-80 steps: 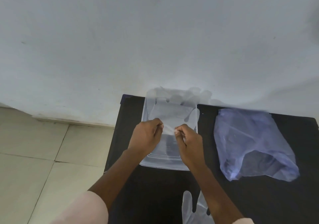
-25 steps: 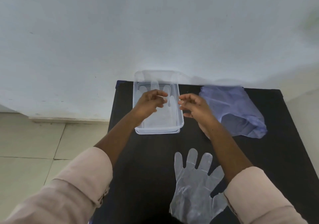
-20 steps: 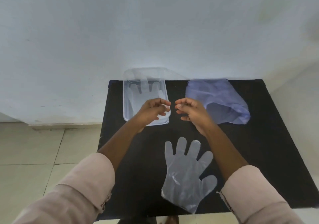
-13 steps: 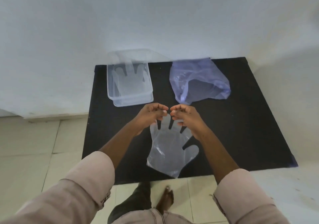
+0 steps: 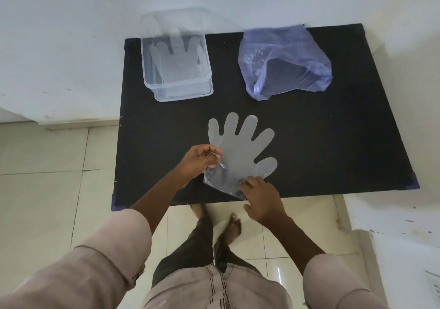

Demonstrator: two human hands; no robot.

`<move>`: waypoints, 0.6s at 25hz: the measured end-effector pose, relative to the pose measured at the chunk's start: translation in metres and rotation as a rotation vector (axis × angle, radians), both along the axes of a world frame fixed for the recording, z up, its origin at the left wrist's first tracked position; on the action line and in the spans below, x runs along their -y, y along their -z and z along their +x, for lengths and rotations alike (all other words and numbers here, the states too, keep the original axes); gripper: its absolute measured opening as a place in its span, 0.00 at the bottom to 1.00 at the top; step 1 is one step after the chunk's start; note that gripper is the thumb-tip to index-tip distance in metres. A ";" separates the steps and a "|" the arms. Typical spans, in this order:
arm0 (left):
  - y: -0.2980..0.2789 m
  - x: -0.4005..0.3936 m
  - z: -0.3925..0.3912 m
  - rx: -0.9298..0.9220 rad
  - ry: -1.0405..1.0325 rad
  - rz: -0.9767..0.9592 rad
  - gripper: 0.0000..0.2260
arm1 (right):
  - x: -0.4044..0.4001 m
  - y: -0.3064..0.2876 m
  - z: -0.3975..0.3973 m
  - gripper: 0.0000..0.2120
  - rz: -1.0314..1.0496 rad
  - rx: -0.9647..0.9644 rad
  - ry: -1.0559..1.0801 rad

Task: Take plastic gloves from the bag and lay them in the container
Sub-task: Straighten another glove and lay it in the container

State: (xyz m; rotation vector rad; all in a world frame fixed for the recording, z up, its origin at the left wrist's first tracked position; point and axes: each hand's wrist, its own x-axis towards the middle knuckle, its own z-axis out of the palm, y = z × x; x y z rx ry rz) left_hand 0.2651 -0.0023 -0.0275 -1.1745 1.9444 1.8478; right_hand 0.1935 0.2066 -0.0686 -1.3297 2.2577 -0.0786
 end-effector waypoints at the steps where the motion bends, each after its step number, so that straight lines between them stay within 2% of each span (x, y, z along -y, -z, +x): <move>1: 0.001 0.000 0.001 0.000 0.002 -0.003 0.06 | -0.004 0.004 -0.001 0.19 -0.048 -0.011 0.027; 3: 0.002 0.002 0.006 0.011 -0.005 -0.010 0.05 | -0.008 0.009 -0.001 0.12 -0.121 0.006 0.031; 6: 0.004 0.006 0.013 0.021 -0.006 -0.046 0.06 | -0.011 0.009 -0.005 0.08 -0.235 0.086 0.055; 8: 0.007 0.008 0.020 0.003 0.020 -0.144 0.07 | -0.006 0.003 -0.007 0.05 -0.366 0.194 0.220; 12: 0.019 0.010 0.038 -0.072 0.200 -0.428 0.22 | 0.009 -0.014 -0.022 0.03 -0.490 0.452 0.671; 15: 0.023 0.008 0.038 -0.118 0.246 -0.480 0.28 | 0.012 -0.026 -0.033 0.04 -0.543 0.661 0.866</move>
